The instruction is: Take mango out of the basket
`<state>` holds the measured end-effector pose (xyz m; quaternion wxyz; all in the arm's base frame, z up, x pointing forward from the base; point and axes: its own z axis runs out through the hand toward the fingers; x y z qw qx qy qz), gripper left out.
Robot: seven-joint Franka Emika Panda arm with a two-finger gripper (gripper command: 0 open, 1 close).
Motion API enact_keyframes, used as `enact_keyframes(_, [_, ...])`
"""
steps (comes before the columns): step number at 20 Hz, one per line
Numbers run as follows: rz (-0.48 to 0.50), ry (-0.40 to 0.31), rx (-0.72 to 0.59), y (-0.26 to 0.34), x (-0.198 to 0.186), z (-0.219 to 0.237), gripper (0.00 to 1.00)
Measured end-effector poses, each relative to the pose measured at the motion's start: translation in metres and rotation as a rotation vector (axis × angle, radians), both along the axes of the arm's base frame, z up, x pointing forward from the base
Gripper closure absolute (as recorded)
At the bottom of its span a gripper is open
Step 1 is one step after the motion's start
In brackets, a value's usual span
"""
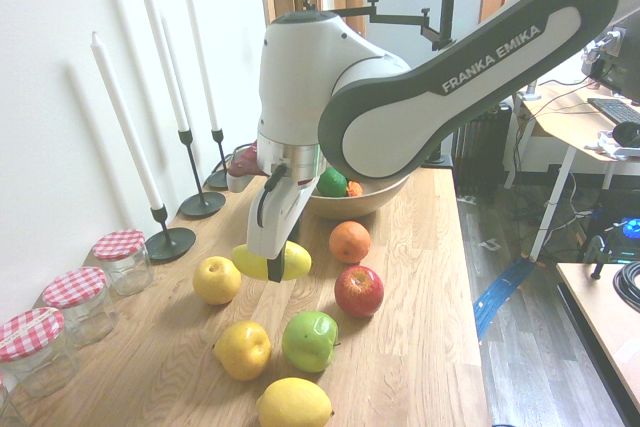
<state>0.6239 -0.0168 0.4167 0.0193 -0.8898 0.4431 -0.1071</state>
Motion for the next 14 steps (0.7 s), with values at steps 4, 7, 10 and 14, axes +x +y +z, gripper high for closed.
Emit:
enact_keyframes(4, [-0.012, 0.027, -0.003, -0.007, 0.003, -0.021, 1.00])
enact_keyframes(7, [-0.018, 0.038, -0.005, -0.010, 0.006, -0.033, 1.00])
enact_keyframes(10, [-0.022, 0.043, -0.006, -0.013, 0.006, -0.036, 1.00])
enact_keyframes(14, [-0.023, 0.055, -0.005, -0.013, 0.001, -0.042, 0.00])
